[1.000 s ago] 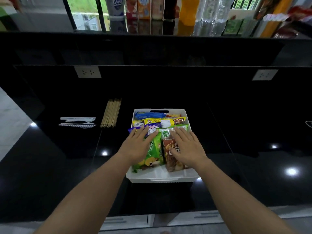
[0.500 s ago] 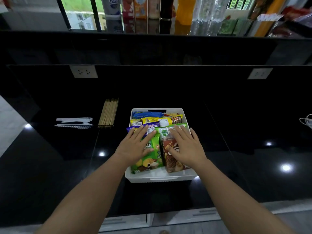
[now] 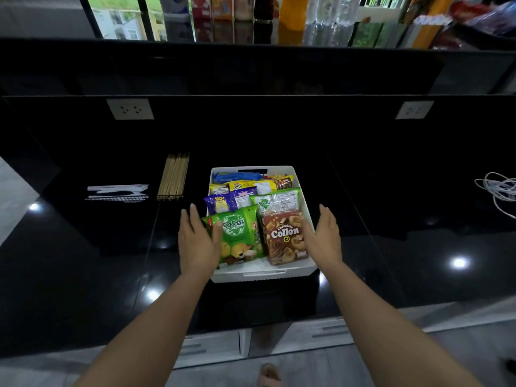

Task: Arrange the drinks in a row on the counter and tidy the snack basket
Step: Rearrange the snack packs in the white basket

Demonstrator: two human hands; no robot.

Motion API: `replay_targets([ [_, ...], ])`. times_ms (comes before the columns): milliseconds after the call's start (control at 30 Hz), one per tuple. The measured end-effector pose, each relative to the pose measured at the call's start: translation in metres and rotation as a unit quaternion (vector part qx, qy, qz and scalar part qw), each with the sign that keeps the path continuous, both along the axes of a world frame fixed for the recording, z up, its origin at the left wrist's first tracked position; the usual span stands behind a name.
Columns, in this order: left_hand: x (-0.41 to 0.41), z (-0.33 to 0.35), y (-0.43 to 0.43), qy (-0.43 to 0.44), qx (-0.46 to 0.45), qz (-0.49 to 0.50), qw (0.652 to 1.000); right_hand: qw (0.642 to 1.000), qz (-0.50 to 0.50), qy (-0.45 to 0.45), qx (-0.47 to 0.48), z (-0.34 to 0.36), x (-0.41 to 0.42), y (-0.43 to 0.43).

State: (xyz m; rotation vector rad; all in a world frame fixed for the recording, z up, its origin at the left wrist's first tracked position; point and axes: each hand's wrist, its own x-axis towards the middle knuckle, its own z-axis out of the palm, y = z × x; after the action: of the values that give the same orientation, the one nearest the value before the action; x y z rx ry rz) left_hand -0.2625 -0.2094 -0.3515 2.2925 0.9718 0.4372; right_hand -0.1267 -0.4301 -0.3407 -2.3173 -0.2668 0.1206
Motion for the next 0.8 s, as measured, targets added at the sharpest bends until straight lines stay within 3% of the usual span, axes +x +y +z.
replay_targets([
  [200, 0.000, -0.012, -0.003, -0.035, -0.268, 0.017, 0.963, 0.977, -0.021, 0.170, 0.127, -0.012, 0.002, -0.006],
  [300, -0.001, -0.009, -0.006, -0.079, -0.348, -0.001, 0.934, 0.954, -0.009, 0.237, 0.183, -0.016, 0.003, -0.006],
  [633, -0.002, 0.004, -0.007, -0.165, -0.421, -0.033, 0.891, 0.905, 0.029, 0.320, 0.280, -0.008, 0.010, -0.004],
  [800, 0.002, 0.006, 0.007, -0.169, -0.442, -0.044, 0.880, 0.905, 0.074, 0.305, 0.285, 0.003, 0.016, -0.003],
])
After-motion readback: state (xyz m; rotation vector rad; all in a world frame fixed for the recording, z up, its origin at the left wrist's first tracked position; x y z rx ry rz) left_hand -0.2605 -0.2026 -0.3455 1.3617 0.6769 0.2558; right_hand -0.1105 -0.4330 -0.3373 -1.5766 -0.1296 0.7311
